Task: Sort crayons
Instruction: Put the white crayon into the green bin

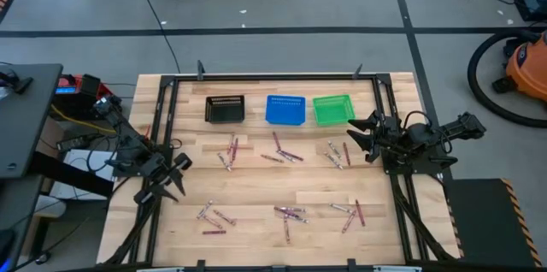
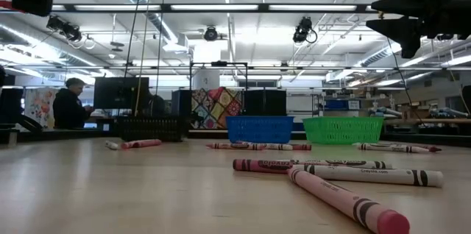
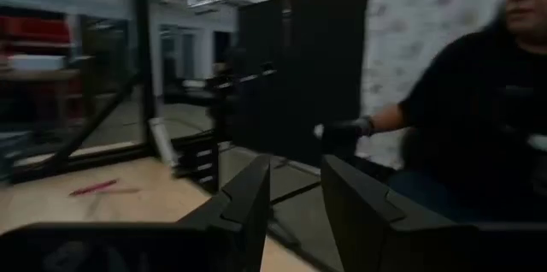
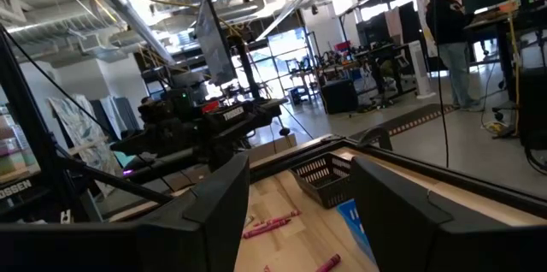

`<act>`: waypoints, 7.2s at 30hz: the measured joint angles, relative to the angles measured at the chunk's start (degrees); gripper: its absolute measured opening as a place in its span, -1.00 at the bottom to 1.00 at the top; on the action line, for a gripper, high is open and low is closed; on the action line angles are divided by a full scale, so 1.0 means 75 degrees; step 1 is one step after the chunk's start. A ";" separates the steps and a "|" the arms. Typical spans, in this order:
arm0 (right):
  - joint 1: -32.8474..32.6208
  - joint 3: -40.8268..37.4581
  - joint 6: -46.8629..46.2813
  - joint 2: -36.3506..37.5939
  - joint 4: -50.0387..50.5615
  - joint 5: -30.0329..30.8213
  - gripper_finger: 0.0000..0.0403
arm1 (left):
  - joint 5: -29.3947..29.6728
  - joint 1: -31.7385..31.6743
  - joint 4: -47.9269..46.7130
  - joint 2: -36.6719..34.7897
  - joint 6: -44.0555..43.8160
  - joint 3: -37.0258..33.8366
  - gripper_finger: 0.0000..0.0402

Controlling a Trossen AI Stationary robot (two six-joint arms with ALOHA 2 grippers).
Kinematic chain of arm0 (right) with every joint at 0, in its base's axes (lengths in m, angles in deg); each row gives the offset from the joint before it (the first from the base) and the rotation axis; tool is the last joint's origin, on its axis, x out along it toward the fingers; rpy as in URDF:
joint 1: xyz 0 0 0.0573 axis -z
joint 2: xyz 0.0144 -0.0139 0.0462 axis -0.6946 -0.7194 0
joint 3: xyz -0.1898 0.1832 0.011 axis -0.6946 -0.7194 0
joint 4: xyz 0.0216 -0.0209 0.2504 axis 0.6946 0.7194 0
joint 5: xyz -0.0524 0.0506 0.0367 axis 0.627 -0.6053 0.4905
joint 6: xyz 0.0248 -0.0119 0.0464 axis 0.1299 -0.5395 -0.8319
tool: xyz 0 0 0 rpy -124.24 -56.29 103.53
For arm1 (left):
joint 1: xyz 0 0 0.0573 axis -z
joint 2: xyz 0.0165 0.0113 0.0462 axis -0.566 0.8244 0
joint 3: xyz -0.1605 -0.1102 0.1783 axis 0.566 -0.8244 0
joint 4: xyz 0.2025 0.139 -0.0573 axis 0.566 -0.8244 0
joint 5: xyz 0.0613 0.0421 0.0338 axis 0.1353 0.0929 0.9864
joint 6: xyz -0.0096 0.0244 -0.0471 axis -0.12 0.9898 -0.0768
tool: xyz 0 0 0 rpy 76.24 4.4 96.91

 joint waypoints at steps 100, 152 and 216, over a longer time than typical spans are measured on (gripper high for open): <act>0.1865 -0.0002 0.0439 -0.0001 0.0637 0.2916 -0.85 | 0.6541 -0.2620 0.0216 0.0000 -0.0395 -0.0001 -0.83; 0.1491 0.3217 -0.1267 -0.6285 0.3954 -0.1348 -0.48 | 0.5573 -0.2084 -0.3921 0.1229 -0.3108 0.2048 -0.83; 0.1680 0.4305 -0.4678 -1.0378 0.5539 -0.3598 -0.48 | 0.4366 -0.2098 -0.3423 0.2868 -0.3811 0.2059 -0.83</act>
